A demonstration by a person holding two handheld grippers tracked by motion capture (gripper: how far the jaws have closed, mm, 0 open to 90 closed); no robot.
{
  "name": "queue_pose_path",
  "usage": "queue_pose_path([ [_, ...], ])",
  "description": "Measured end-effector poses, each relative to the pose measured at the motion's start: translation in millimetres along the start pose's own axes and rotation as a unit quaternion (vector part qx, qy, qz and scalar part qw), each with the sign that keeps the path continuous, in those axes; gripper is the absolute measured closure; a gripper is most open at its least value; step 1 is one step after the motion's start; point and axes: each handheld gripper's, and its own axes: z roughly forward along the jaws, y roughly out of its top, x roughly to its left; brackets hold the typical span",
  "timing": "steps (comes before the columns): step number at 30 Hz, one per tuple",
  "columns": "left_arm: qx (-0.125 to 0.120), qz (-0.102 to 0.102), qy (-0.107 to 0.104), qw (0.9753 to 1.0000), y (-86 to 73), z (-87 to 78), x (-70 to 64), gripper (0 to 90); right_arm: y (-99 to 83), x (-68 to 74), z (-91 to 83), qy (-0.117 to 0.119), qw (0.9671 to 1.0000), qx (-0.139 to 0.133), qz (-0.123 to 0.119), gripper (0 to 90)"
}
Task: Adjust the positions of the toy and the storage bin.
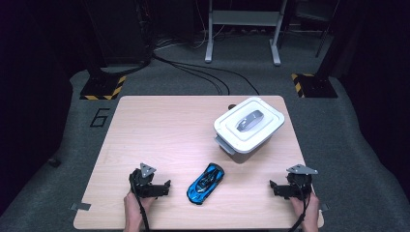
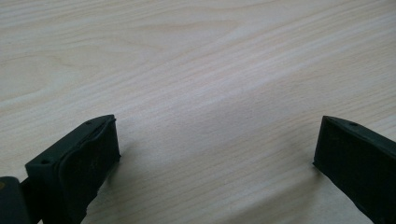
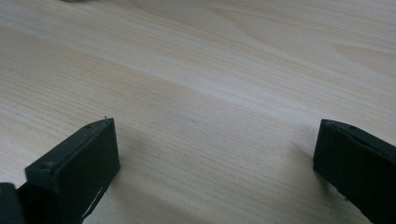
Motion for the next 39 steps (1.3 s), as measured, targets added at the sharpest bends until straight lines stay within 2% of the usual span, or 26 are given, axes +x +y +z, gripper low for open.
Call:
queue_pose_path([
  [10, -0.001, -0.001, -0.012, 0.9999, -0.2, -8.2, -5.8, 0.2, 0.1, 0.1, 0.1, 0.0, 1.0, 0.0, 0.001, 0.0],
  [17, 0.0, 0.012, -0.018, 0.9998, 5.9, -18.7, -13.4, 0.1, 0.1, 0.1, 0.1, 0.0, 1.0, 0.0, 0.001, 0.0],
  [26, 0.019, 0.026, -0.021, 0.9992, 19.0, -27.9, -27.1, 0.0, 0.1, 0.1, 0.1, 0.0, 1.0, 0.0, 0.001, 0.0],
  [39, 0.016, 0.044, -0.032, 0.9984, 42.3, -30.4, -42.6, 0.2, 0.1, 0.2, 0.1, -0.001, 1.0, 0.0, 0.0, 0.0],
])
